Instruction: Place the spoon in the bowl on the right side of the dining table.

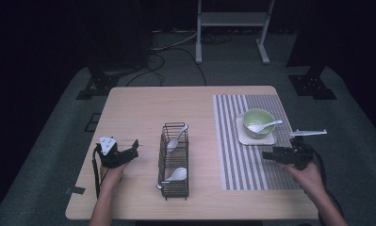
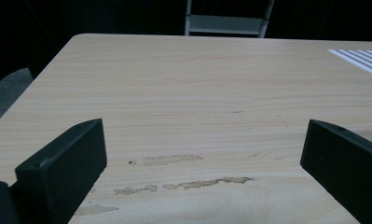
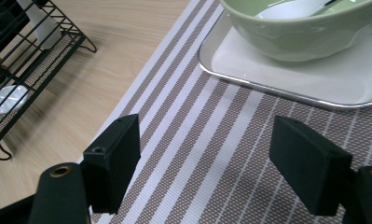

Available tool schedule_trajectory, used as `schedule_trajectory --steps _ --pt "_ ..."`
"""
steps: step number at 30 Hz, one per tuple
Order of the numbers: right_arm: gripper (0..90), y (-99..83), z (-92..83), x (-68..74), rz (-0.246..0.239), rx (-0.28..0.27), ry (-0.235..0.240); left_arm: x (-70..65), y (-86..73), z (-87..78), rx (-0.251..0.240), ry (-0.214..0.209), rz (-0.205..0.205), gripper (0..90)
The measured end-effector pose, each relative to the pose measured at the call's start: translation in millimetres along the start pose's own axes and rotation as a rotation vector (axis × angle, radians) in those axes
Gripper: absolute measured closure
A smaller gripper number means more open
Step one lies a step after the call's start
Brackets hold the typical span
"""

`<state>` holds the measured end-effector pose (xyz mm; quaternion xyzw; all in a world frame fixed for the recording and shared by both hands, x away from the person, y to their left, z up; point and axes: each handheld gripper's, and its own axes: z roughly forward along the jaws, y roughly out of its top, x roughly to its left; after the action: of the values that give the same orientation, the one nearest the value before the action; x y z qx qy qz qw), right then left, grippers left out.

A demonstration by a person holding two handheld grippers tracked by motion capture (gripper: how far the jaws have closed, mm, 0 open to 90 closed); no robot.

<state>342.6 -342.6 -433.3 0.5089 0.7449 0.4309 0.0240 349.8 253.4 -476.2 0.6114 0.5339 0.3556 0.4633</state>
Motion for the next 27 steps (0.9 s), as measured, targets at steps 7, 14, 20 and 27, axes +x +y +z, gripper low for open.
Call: schedule_trajectory --steps 7,14,20,27 --pt "23.7 -5.5 2.8 5.5 -0.005 -0.004 0.016 0.2 0.0 -0.3 0.0 -0.001 -0.003 0.0" --pt "23.7 -12.3 5.2 11.2 -0.007 -0.006 0.034 -0.6 -0.1 -0.2 0.0 0.001 0.006 0.0" --pt "23.7 -17.1 7.6 19.1 -0.026 -0.001 0.042 -1.3 0.0 -0.1 0.002 0.003 0.011 0.0" --pt "23.7 -23.2 12.4 30.1 -0.046 -0.008 0.061 -0.8 0.2 0.2 0.008 0.002 0.006 0.0"
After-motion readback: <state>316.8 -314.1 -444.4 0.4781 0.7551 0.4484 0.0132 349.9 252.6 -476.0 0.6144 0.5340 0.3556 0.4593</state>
